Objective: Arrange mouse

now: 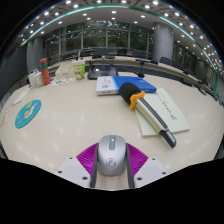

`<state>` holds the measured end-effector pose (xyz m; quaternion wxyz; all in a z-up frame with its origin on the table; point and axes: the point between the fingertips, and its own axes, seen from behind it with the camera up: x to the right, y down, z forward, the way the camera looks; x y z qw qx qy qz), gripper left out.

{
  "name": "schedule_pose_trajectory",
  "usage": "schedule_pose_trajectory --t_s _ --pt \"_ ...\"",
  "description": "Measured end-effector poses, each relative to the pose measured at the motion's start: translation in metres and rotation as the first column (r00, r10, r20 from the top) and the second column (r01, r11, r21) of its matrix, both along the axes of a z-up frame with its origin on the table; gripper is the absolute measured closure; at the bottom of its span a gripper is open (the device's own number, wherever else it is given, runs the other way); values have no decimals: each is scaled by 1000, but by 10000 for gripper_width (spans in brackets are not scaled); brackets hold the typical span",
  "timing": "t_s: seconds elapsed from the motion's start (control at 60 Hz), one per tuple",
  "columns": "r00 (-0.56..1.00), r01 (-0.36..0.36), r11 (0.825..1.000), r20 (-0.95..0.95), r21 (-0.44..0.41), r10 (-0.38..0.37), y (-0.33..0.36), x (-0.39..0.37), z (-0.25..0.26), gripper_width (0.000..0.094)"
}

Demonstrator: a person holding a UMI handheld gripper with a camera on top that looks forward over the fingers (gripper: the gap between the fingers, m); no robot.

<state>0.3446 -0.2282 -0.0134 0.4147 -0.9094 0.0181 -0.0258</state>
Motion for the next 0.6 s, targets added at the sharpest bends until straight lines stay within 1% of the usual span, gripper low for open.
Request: schedule_pose_trajectory --t_s 0.117,0.183,0.25,0.35,0.417,0.467,0.517,0.6 --pt "1000 8 1000 24 -10 -8 1 -1 1 560" --pt "999 27 999 28 -20 -26 1 0 3 571" --pt "998 54 999 45 5 -54 6 0 22 571" --pt "993 103 990 46 92 -107 26 -13 80 572" --pt "992 118 979 25 167 -124 45 -38 129 572" --pt "992 117 970 16 212 -123 60 -66 163 572" --pt "995 97 962 1 256 -101 78 -99 195 571" --pt "998 57 952 -19 302 -54 104 -169 223 573"
